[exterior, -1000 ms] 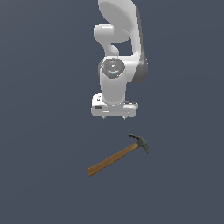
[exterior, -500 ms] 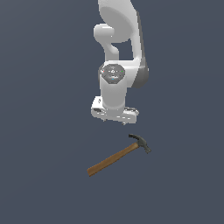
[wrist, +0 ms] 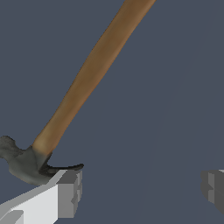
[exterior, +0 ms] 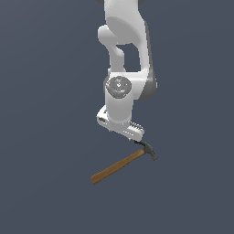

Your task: Pick up the object and move it to a goal position.

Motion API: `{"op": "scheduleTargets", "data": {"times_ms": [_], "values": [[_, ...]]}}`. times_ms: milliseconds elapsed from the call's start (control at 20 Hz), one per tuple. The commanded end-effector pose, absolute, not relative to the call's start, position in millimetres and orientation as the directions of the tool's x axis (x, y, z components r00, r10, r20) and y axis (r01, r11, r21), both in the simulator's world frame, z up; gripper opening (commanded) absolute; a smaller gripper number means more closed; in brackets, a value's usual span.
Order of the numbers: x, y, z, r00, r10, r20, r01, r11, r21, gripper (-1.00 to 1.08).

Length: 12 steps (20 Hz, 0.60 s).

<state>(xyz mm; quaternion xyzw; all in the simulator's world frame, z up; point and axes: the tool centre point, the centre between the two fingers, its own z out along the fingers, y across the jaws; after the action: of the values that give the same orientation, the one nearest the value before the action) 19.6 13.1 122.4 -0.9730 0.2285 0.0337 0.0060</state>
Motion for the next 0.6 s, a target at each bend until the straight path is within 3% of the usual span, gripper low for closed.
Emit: {"op": "scheduleTargets", "data": {"times_ms": [0, 550], "values": [[27, 14, 118, 0.861, -0.505, -0.063, -0.505, -0.863, 0.006, 1.00], [58, 18, 97, 0.681, -0.731, -0.037, -0.731, -0.682, 0.013, 1.00]]}}
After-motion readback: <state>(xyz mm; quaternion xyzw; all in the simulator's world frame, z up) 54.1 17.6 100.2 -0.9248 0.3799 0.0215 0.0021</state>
